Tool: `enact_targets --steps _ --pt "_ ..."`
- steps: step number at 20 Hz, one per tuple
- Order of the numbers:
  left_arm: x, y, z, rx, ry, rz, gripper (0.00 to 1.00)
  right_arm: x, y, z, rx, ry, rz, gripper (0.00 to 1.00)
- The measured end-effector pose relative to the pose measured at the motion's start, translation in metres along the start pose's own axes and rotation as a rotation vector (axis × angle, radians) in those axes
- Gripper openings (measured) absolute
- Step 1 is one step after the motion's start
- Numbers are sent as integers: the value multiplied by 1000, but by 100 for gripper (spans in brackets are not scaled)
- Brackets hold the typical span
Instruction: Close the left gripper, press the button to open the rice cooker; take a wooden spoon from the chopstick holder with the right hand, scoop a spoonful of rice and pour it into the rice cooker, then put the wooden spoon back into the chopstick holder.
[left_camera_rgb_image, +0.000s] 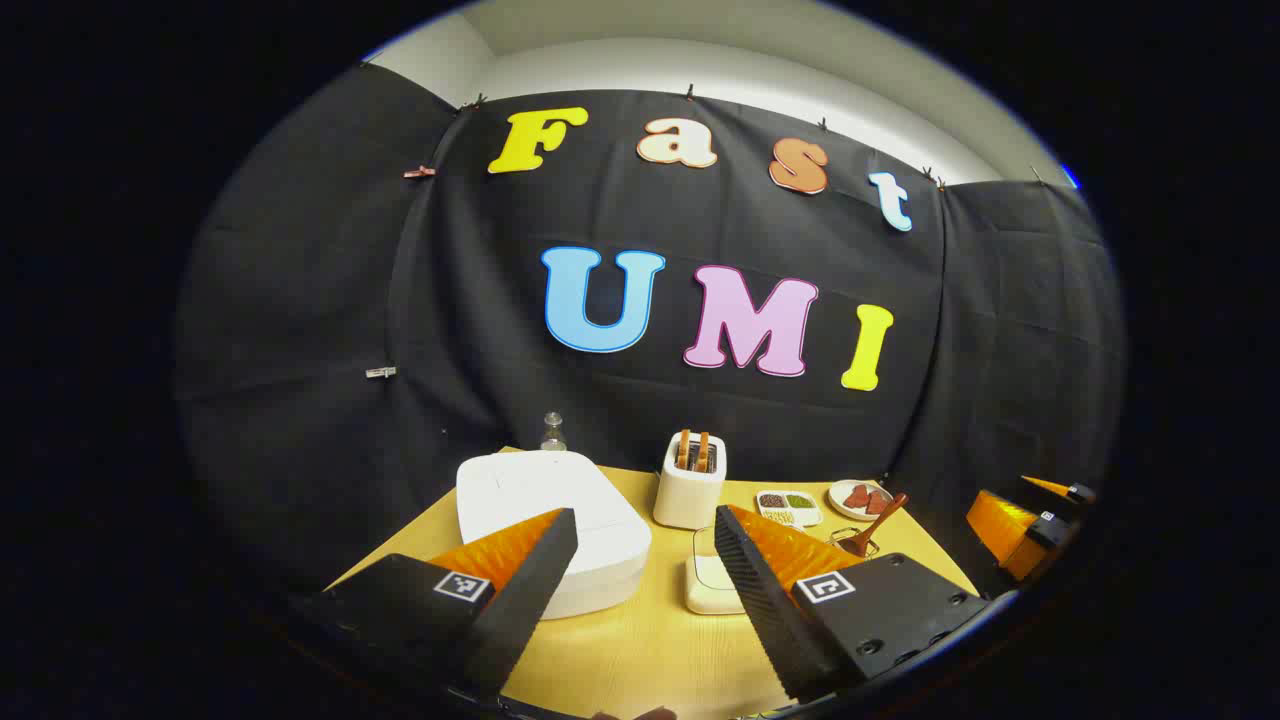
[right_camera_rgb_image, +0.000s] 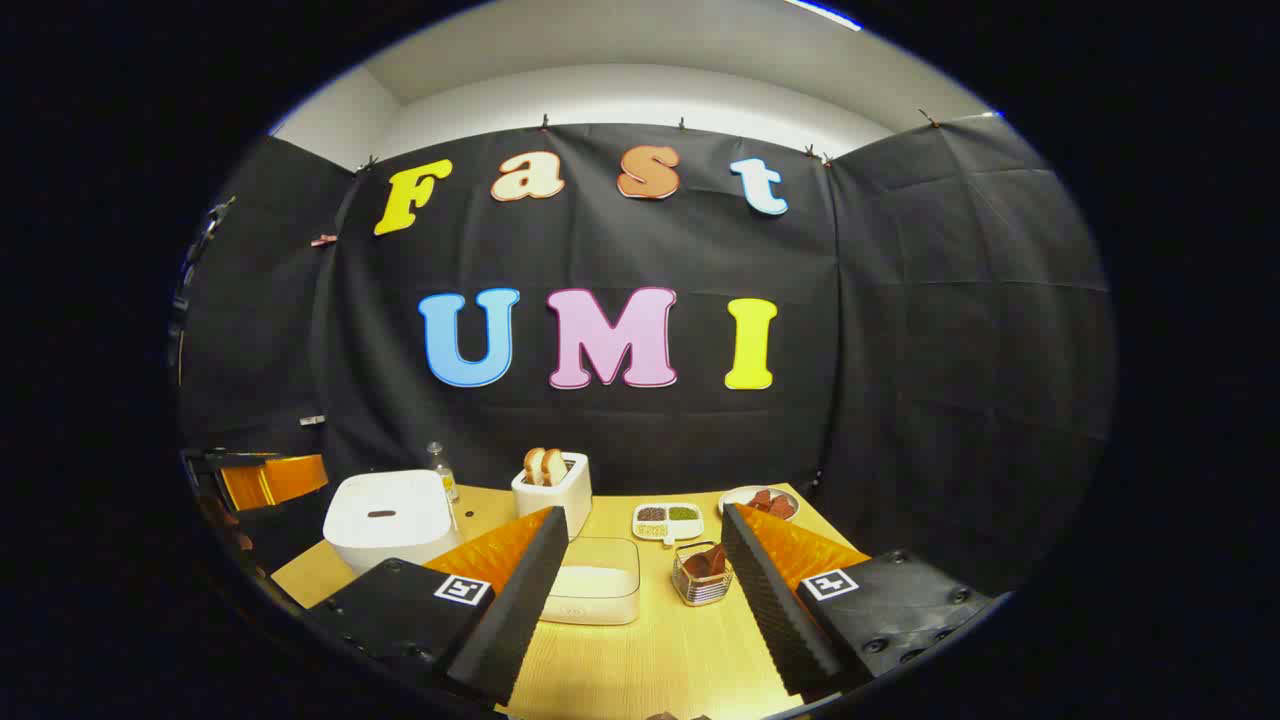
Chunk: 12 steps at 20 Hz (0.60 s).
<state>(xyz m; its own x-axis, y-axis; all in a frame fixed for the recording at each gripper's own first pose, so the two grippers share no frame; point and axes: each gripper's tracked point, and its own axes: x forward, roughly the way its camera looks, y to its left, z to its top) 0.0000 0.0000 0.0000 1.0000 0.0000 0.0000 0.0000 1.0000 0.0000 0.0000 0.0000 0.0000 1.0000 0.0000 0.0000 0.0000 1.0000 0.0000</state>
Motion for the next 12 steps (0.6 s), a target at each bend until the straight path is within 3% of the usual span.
enact_targets --steps 3,12 --pt "9 -12 5 3 -6 -15 96 11 -7 1 -31 -8 18 98" --pt "31 -9 13 38 -29 25 96 44 -30 -10 27 9 7 98"
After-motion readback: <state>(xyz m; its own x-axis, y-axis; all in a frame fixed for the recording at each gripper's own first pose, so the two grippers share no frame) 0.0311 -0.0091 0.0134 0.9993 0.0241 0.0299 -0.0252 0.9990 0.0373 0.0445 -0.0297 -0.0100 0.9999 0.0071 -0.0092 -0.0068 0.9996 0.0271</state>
